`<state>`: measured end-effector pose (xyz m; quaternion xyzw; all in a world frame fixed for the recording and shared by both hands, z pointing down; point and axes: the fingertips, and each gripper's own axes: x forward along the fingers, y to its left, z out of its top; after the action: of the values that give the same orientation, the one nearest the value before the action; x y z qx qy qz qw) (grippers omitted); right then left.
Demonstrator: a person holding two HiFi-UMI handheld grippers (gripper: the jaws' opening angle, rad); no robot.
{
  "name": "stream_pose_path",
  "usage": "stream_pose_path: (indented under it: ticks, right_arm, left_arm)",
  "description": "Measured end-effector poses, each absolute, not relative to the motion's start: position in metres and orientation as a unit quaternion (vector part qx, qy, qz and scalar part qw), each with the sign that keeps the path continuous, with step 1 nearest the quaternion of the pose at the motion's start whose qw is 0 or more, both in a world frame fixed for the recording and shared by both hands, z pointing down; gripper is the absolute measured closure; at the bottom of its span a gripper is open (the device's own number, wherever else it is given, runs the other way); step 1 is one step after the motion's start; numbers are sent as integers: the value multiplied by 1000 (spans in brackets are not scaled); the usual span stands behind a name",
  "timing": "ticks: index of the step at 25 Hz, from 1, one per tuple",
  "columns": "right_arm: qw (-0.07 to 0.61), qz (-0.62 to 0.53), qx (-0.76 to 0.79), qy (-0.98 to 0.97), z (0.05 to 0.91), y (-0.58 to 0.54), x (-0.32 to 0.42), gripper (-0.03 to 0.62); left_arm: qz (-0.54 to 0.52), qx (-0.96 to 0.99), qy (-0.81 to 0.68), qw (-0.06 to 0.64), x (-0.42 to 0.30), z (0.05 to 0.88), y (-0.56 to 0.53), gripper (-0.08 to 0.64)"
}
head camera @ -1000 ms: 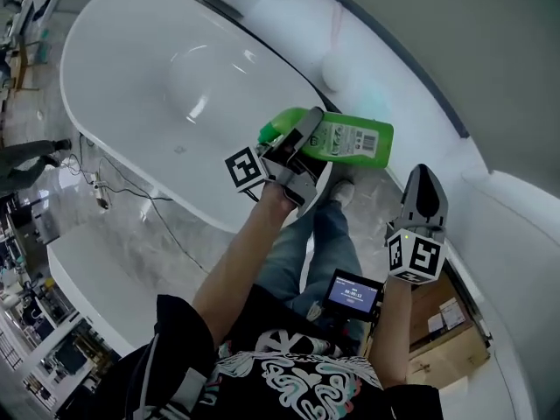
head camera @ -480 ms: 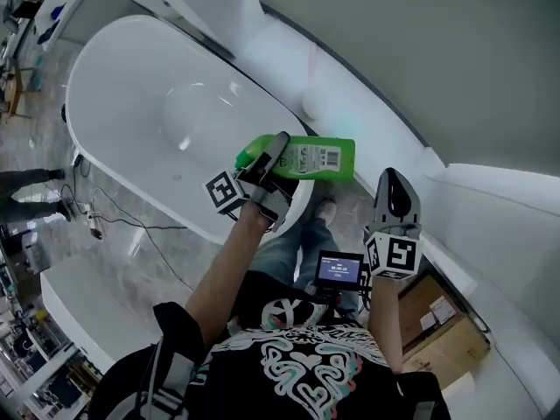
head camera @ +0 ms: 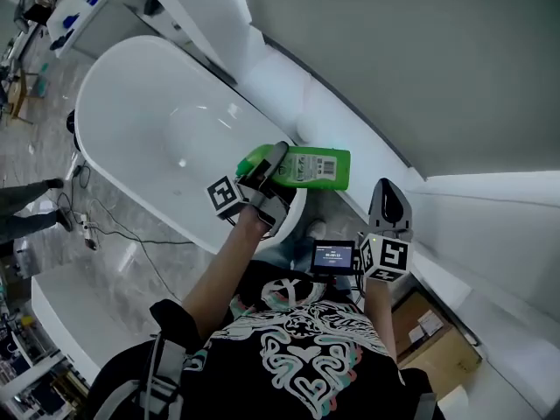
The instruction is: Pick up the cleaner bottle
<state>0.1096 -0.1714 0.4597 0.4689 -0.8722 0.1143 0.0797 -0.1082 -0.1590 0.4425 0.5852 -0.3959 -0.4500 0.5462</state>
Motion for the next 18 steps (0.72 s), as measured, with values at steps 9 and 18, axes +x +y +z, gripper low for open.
stream_pose_path:
  ticks: [9, 18]
  right_arm:
    - [48, 112, 469, -875, 438, -180, 104, 565]
    - [48, 96, 475, -873, 429, -168, 111, 565]
  left_arm:
    - [-461, 579, -387, 550, -100, 426, -159, 377]
    - [-460, 590, -385, 540, -97, 410, -155, 376]
